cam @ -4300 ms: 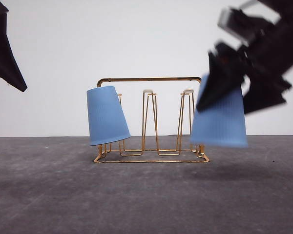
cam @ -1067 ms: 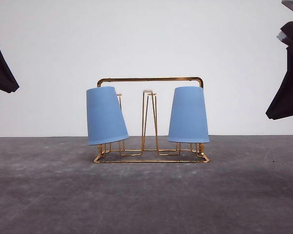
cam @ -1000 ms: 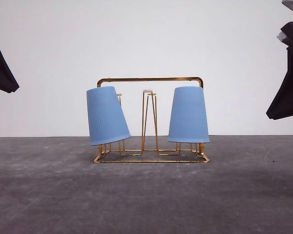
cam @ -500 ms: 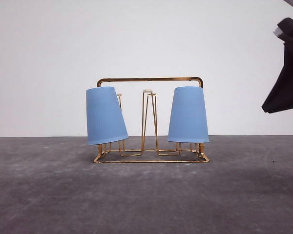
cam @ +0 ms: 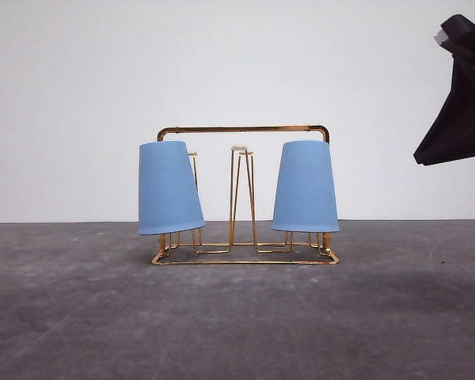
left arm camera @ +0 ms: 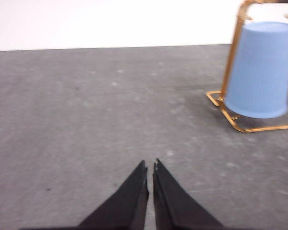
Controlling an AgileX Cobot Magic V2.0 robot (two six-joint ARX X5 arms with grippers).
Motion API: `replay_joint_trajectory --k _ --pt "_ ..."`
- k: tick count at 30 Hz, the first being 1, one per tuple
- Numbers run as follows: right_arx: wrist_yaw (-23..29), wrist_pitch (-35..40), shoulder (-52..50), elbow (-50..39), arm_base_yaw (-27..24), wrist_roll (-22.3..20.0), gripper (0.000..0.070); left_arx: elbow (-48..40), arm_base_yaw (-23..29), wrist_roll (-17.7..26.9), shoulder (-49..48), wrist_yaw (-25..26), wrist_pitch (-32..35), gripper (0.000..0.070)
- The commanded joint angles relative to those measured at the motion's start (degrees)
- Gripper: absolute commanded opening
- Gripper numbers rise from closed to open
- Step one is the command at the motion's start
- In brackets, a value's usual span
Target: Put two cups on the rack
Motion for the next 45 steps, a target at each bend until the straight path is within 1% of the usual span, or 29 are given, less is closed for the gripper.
replay_joint_trajectory --k 1,7,20,22,23,24,26,28,30,34,36,38,42,45 --pt "0.0 0.9 0.2 0.6 0.3 0.3 0.0028 -0.9 0.5 0.8 -0.1 -0.5 -0.2 0.0000" --pt "0.0 2.7 0.2 0.6 0.3 0.3 0.0029 -0.8 1.2 0.8 0.0 -0.5 -0.3 0.0000" --pt "0.1 2.9 0.2 0.6 0.3 0.3 0.0029 -0.8 1.2 0.8 0.0 -0.5 -0.3 0.0000" --pt "0.0 2.7 -1.3 0.6 0.3 0.3 0.0029 -0.8 1.2 0.8 0.0 -0.5 -0.3 0.0000" --pt "0.1 2.8 -2.3 0.6 0.1 -1.2 0.0029 -0.8 1.2 0.8 0.0 -0.5 -0.3 0.0000" --pt "0.1 2.8 -3.3 0.6 0.1 -4.3 0.0029 -0.8 1.2 0.8 0.0 -0.5 -0.3 0.0000" --pt "0.9 1.5 -5.8 0.1 -0.5 -8.8 0.0029 -0.8 1.2 0.8 0.0 -0.5 -0.3 0.0000" --pt "3.5 0.9 -9.3 -2.1 -2.1 -10.5 0.0029 -0.8 1.2 0.8 0.0 -0.5 -0.3 0.0000" --pt "5.6 1.0 -13.8 -6.1 -4.5 -10.6 0.0029 -0.8 1.2 0.8 0.0 -0.5 -0.3 0.0000" --pt "8.1 1.1 -24.5 -15.0 -9.3 -10.0 0.0029 -0.8 1.2 0.8 0.0 -0.5 -0.3 0.0000" --pt "10.7 0.6 -30.1 -18.7 -11.0 -10.0 0.0029 -0.8 1.2 0.8 0.0 -0.5 -0.3 0.0000" --pt "12.2 -0.2 -35.9 -21.5 -12.4 -9.8 0.0029 -0.8 1.2 0.8 0.0 -0.5 -0.3 0.0000" --pt "12.5 -2.2 -44.3 -23.9 -14.9 -9.3 0.0029 -0.8 1.2 0.8 0.0 -0.5 -0.3 0.0000" --pt "12.5 -1.0 -45.5 -24.0 -16.7 -9.4 0.0029 -0.8 1.2 0.8 0.0 -0.5 -0.3 0.0000"
